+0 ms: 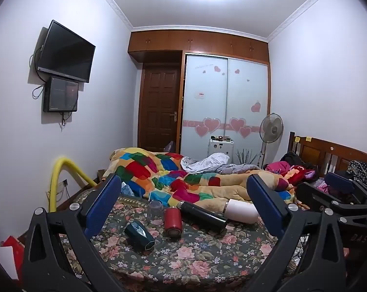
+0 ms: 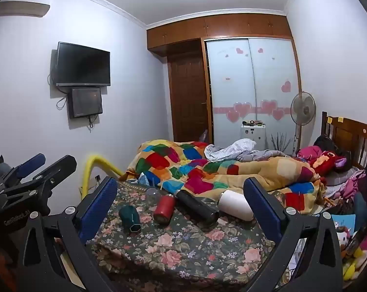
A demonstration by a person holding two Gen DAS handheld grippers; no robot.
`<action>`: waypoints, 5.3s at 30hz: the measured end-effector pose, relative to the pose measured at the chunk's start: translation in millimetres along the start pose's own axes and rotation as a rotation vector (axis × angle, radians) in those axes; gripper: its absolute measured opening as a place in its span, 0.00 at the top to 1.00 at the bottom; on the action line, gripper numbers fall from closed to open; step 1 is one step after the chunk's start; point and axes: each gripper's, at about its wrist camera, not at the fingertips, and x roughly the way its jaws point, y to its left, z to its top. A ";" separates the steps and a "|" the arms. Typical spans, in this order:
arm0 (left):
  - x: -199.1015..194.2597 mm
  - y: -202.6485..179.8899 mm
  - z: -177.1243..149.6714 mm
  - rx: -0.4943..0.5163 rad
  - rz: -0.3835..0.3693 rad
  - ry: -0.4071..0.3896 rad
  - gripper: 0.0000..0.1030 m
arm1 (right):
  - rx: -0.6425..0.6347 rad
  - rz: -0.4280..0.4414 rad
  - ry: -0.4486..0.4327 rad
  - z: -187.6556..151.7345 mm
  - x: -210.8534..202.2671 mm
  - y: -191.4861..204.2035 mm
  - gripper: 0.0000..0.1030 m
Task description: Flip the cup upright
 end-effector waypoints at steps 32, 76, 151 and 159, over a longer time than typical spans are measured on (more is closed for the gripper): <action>0.0 11.2 0.1 -0.019 0.041 0.018 0.00 | -0.001 0.003 -0.001 3.5 -2.4 3.4 0.00; 4.8 12.5 -8.1 -0.013 0.038 0.018 0.00 | 0.003 0.003 0.020 -2.2 0.7 3.2 0.00; 292.2 95.5 -212.1 -0.156 0.277 0.774 0.30 | 0.093 -0.113 0.399 -70.4 149.2 -56.6 0.00; 262.4 49.9 -165.2 -0.115 0.133 0.688 0.30 | 0.091 -0.111 0.368 -68.1 130.1 -57.1 0.00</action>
